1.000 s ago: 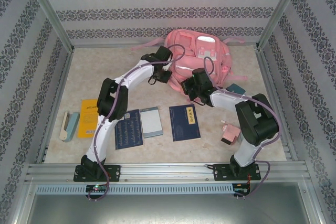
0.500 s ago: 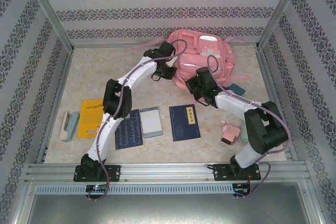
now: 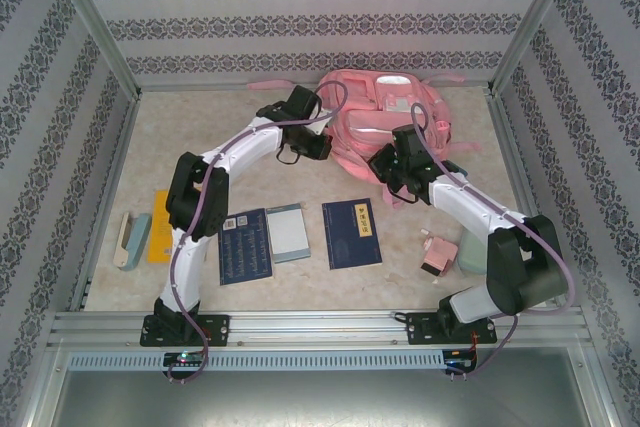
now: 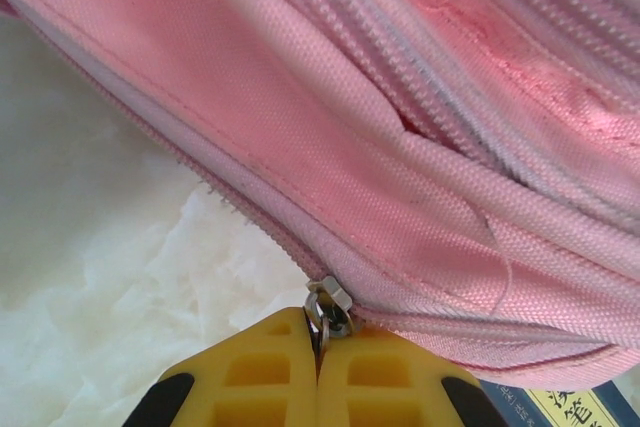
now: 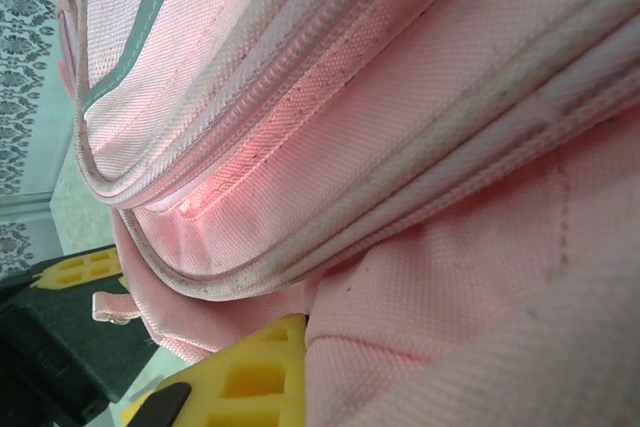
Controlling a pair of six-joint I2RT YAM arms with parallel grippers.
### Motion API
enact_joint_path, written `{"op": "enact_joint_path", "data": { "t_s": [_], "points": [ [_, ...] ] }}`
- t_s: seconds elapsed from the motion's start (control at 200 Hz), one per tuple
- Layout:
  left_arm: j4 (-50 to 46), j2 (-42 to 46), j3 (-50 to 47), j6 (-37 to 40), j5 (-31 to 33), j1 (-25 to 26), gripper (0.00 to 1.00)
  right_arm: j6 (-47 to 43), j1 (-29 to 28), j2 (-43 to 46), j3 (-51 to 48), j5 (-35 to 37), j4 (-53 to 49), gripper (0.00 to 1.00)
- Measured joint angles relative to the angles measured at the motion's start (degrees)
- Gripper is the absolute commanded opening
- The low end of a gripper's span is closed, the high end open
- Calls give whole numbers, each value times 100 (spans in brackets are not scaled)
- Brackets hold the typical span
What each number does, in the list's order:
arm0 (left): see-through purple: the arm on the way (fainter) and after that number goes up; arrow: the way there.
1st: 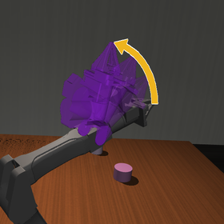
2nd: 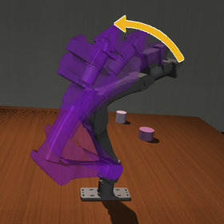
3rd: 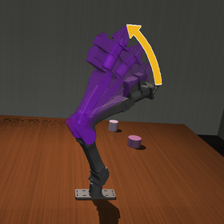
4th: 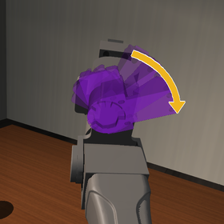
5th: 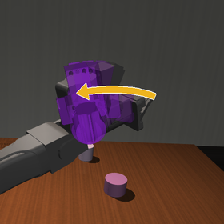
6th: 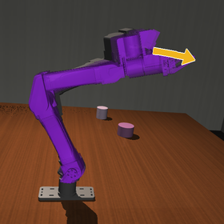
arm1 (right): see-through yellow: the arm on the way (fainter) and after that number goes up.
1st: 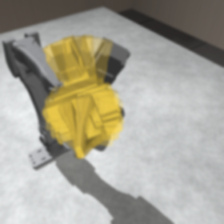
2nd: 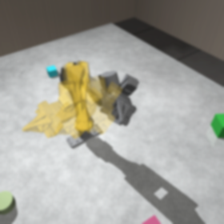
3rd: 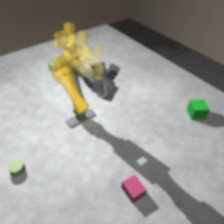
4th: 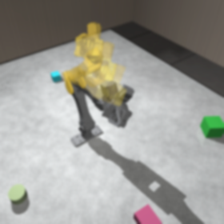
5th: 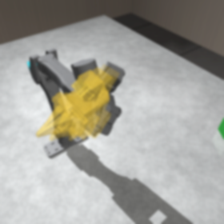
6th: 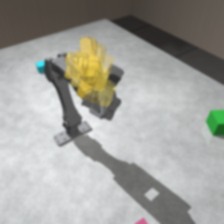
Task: Pack the student bag
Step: Unzip the student bag at the top-center of the table.
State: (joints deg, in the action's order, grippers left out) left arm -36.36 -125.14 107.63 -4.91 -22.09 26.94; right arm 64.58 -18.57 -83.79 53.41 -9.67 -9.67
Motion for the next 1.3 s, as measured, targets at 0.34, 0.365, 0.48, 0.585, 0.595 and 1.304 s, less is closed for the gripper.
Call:
{"op": "enact_joint_path", "data": {
  "t_s": [0.34,0.365,0.48,0.585,0.595,1.304],
  "points": [
    [-723,-1040,1578,0,129,4,0,-114,28,76,-116,44,267,0],
    [-813,-1134,1740,-11,103,4,0,-118,46,90,-151,57,291,0],
    [-1003,-1327,2079,-48,-144,4,0,-120,74,210,-264,96,326,0],
    [-940,-1270,1958,-109,-372,4,0,-166,85,326,-295,127,254,0],
    [-911,-1248,1904,-116,-387,4,0,-177,85,330,-295,127,245,0],
    [1375,1989,-2942,-1054,498,181,0,-2413,501,-1123,1506,-1412,-1388,0]
  ]
}}
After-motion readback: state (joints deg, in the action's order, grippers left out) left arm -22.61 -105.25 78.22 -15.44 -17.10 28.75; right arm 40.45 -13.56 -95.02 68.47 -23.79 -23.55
